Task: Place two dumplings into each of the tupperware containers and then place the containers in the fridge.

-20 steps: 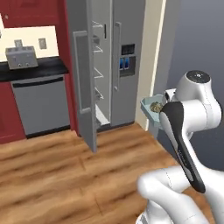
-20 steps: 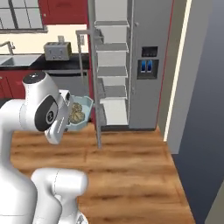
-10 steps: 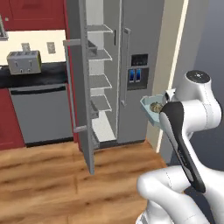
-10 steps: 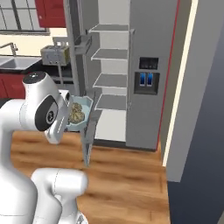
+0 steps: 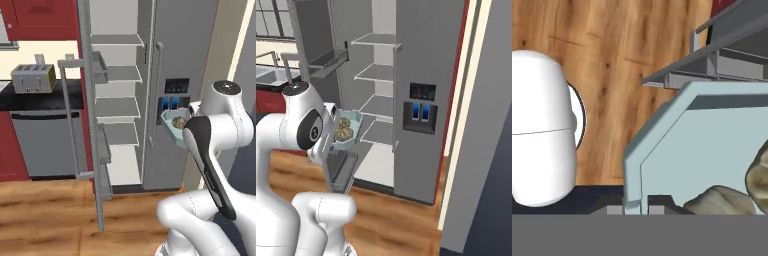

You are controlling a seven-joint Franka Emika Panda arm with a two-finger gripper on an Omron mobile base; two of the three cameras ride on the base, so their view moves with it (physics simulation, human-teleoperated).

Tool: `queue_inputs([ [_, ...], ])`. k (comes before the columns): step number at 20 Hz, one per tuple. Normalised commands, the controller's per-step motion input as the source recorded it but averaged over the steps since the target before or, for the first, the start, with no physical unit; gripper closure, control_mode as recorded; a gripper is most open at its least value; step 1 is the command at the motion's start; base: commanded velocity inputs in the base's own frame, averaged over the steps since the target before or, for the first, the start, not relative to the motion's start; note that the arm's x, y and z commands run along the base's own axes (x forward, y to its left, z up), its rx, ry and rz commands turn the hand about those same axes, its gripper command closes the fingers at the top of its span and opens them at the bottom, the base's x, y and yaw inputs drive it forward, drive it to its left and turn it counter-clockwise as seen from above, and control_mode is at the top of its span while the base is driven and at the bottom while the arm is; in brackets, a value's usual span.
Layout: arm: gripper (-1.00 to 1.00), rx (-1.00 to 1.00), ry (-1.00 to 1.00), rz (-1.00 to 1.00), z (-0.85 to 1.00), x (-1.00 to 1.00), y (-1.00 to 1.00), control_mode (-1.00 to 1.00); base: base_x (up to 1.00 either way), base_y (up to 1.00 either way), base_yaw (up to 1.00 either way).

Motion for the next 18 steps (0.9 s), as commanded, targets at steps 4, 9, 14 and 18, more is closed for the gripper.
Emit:
queue_inputs([
  [4, 1.0, 0.0, 0.0, 0.0, 0.0, 0.0, 0.0, 1.0, 0.91, -0.33, 0.17],
  [9, 1.0, 0.0, 0.0, 0.0, 0.0, 0.0, 0.0, 1.0, 0.93, -0.25, 0.08],
  [14, 1.0, 0.0, 0.0, 0.0, 0.0, 0.0, 0.0, 1.0, 0.9, -0.21, 0.08],
  [18, 1.0, 0.0, 0.0, 0.0, 0.0, 0.0, 0.0, 1.0, 0.33, -0.01, 0.05],
])
